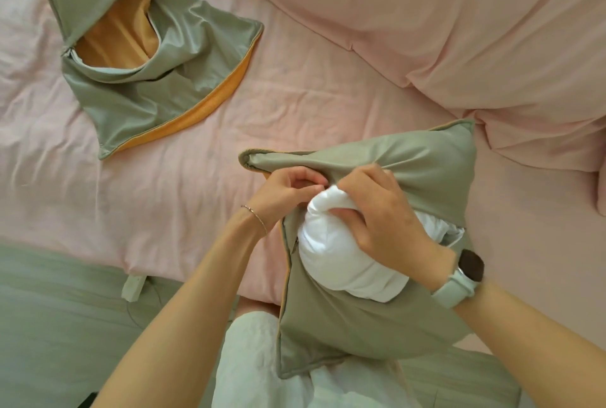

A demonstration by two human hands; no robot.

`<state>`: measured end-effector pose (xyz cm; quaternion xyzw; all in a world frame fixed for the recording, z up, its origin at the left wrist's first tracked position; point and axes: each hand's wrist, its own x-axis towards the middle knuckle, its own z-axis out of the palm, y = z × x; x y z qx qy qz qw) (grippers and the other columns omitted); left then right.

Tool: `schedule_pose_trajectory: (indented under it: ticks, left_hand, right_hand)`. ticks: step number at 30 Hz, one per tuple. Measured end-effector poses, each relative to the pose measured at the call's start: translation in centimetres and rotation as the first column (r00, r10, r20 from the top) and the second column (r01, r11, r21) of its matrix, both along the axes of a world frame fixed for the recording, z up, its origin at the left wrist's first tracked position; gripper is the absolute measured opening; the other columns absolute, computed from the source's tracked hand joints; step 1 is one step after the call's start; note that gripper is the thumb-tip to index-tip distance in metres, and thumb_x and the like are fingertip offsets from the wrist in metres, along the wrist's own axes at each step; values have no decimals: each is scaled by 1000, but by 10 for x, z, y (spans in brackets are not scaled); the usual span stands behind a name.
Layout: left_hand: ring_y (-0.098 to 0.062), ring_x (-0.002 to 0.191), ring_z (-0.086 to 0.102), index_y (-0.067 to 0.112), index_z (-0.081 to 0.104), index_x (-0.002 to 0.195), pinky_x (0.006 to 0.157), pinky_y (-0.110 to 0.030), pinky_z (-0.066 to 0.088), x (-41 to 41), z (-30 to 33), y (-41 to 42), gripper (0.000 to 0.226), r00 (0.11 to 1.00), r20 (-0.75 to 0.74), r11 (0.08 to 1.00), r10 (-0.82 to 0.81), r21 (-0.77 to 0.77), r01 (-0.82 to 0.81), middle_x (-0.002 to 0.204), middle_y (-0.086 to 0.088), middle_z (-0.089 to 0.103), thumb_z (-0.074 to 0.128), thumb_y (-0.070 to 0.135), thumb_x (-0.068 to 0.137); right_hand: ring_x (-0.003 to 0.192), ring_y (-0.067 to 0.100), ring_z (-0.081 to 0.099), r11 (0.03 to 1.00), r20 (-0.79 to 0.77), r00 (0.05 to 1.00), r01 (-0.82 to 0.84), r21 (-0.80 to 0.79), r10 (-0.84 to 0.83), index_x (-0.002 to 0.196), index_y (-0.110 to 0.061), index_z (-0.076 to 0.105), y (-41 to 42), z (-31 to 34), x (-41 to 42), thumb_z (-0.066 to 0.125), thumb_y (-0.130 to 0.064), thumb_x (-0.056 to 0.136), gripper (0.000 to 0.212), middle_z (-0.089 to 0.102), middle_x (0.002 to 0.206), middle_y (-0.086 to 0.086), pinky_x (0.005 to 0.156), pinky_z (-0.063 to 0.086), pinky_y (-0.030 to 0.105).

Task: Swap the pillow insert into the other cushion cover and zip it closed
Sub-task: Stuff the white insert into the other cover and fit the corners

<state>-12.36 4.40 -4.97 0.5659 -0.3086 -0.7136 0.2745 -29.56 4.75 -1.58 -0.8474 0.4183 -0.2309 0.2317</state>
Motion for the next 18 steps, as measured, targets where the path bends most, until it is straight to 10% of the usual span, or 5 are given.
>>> schedule_pose_trajectory:
  ticks: [6, 12, 18]
  left_hand:
    - [4, 62, 50, 13, 62, 85, 64, -12, 42, 2, 1, 22, 6, 971, 184, 980, -150, -104, 171, 76, 3, 60, 59, 9, 89]
    - [-4, 65, 48, 20, 54, 71, 63, -21, 40, -14, -6, 29, 23, 908, 418, 977, 45, -208, 48, 68, 10, 55, 51, 11, 92]
    - [-15, 60, 46, 4, 53, 72, 56, -25, 36, -19, -10, 3, 28, 977, 127, 977, 170, 110, -184, 65, -6, 51, 45, 14, 97]
  right_hand:
    - [86, 21, 46, 984, 14, 998, 67, -164, -65, 91, -12, 44, 7, -17, -15, 46, -6, 88, 7, 64, 84, 11, 72, 40, 36]
    - [87, 19, 49, 984, 91, 993, 95, -153, -81, 95, -11, 50, 2, -19, -5, 49, -2, 85, 14, 63, 87, 6, 75, 41, 32]
    - [85, 21, 55, 997, 50, 999, 2, -78, 2, 95, -2, 56, 8, -8, -16, 53, -12, 88, 13, 65, 89, 12, 83, 41, 30]
